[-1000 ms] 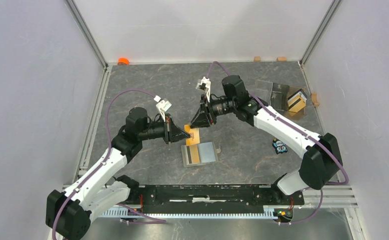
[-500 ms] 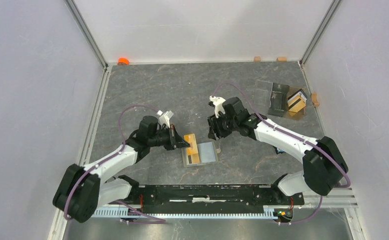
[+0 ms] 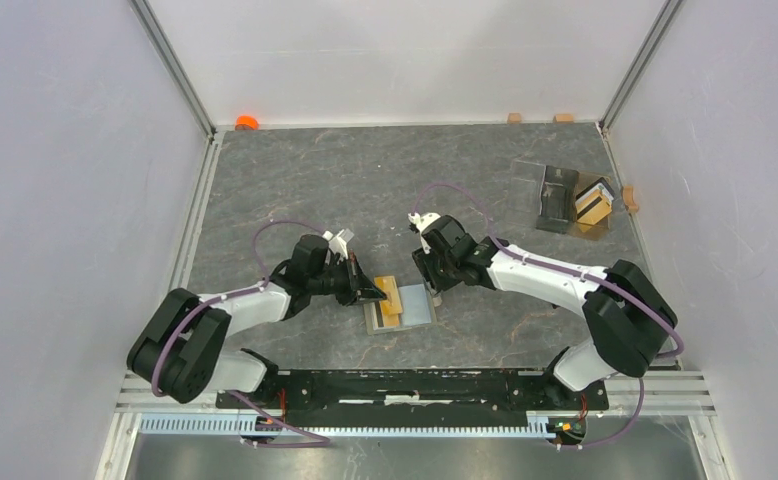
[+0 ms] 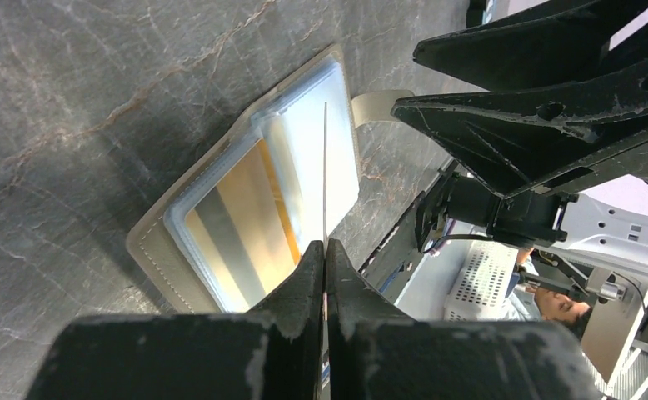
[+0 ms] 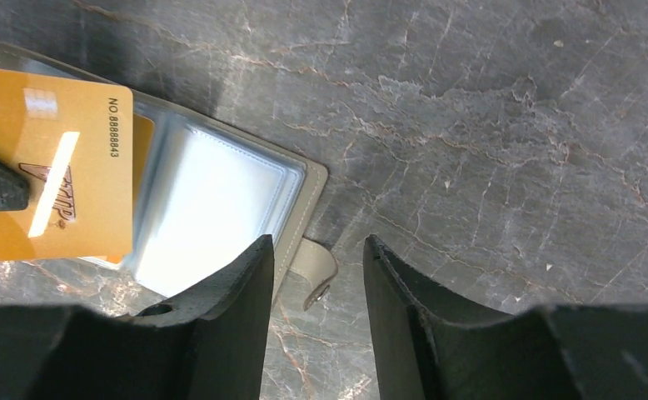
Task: Put the credit cards into the card holder
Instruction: Insert the credit card into the card holder.
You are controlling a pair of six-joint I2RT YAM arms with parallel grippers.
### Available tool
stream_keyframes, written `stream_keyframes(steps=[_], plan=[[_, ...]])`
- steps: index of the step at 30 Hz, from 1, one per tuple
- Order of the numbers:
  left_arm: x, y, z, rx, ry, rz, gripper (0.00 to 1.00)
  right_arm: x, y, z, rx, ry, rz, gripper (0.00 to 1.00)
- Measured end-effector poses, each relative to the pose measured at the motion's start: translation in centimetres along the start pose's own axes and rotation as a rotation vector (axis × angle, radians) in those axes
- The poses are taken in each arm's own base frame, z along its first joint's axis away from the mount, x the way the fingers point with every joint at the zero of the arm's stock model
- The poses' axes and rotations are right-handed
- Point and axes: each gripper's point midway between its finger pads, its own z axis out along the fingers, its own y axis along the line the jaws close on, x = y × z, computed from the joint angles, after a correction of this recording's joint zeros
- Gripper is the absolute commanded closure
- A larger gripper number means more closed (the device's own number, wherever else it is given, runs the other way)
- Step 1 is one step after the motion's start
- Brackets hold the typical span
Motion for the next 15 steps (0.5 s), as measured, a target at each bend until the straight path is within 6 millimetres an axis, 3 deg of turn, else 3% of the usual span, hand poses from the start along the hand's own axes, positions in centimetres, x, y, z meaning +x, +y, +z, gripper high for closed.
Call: stream_keyframes(steps=[8, 15], plan=[[0.8, 1.1, 0.3, -0.028, 0.027, -0.037, 0.98, 0.7, 0.0, 0.1, 0.024, 0.017, 0.007, 0.65], [1.2, 1.9, 0.6, -0.045, 0.048, -0.057, 0.98, 1.5, 0.1, 0.3, 0.036, 0.037, 0.012, 0.65]])
